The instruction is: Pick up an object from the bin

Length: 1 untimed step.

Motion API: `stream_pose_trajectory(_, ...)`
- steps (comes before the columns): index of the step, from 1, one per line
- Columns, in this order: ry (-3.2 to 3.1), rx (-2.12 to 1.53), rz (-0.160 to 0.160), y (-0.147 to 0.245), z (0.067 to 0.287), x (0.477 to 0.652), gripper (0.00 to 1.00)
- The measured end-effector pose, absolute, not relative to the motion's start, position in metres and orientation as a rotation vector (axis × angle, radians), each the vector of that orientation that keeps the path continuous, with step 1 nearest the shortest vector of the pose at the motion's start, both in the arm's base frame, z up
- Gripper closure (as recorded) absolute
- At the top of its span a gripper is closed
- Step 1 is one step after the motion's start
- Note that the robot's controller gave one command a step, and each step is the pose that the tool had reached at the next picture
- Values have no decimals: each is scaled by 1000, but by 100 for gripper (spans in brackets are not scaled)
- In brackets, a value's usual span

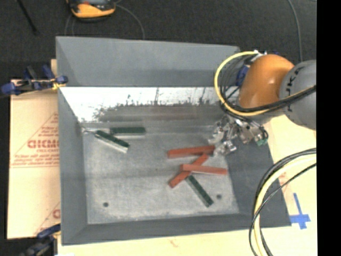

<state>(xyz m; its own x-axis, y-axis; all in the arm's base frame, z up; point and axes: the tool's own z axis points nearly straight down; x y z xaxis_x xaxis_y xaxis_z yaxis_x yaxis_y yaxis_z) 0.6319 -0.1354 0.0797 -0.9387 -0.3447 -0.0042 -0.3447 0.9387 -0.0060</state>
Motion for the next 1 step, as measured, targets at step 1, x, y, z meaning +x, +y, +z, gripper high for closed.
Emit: stream_pose_trajectory(1,3088,-550,-8,-135,80,632,100)
